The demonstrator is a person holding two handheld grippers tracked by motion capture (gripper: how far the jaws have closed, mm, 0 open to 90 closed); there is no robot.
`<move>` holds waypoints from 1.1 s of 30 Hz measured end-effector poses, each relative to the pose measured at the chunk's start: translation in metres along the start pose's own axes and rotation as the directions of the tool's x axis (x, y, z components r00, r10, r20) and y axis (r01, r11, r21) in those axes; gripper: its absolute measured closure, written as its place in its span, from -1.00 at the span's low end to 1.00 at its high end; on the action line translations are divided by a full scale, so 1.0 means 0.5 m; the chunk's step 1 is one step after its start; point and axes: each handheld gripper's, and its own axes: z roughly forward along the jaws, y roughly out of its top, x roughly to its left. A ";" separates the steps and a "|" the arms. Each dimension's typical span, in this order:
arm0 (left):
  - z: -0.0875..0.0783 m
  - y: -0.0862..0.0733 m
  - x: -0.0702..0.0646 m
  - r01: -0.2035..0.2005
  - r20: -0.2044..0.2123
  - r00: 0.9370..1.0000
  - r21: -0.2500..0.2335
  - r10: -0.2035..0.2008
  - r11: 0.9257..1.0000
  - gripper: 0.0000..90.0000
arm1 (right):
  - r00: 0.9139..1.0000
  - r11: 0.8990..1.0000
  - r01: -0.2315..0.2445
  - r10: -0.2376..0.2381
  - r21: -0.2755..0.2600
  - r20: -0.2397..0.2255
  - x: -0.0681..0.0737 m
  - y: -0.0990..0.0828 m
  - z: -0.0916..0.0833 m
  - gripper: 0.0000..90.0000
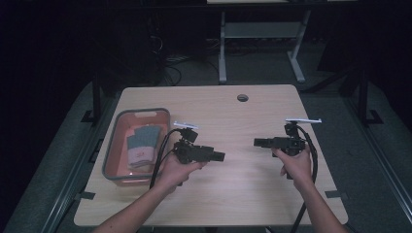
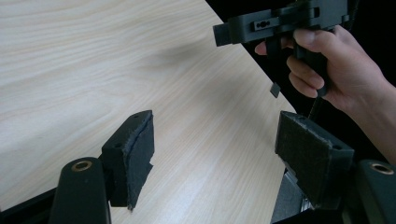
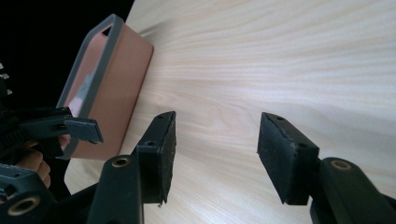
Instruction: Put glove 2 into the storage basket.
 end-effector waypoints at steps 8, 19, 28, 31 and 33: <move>0.024 -0.023 0.004 0.002 0.010 1.000 0.009 -0.002 1.000 -0.39 | 1.000 1.000 -0.024 0.024 0.004 0.012 -0.032 -0.023 -0.010 0.02; 0.045 -0.052 0.005 0.000 0.018 1.000 0.009 0.000 1.000 -0.40 | 0.999 0.999 -0.046 0.046 -0.005 0.004 -0.069 -0.052 -0.025 -0.02; 0.060 -0.082 0.008 0.003 0.023 1.000 0.015 -0.004 1.000 -0.40 | 0.999 0.999 -0.046 0.046 -0.003 0.016 -0.090 -0.082 -0.034 -0.05; 0.063 -0.092 0.009 0.003 0.026 1.000 0.016 -0.004 1.000 -0.40 | 0.999 0.999 -0.043 0.043 -0.004 0.008 -0.093 -0.094 -0.035 -0.06; 0.062 -0.096 0.008 -0.001 0.027 1.000 0.019 0.000 1.000 -0.40 | 1.000 1.000 -0.028 0.028 0.001 0.014 -0.095 -0.103 -0.036 -0.07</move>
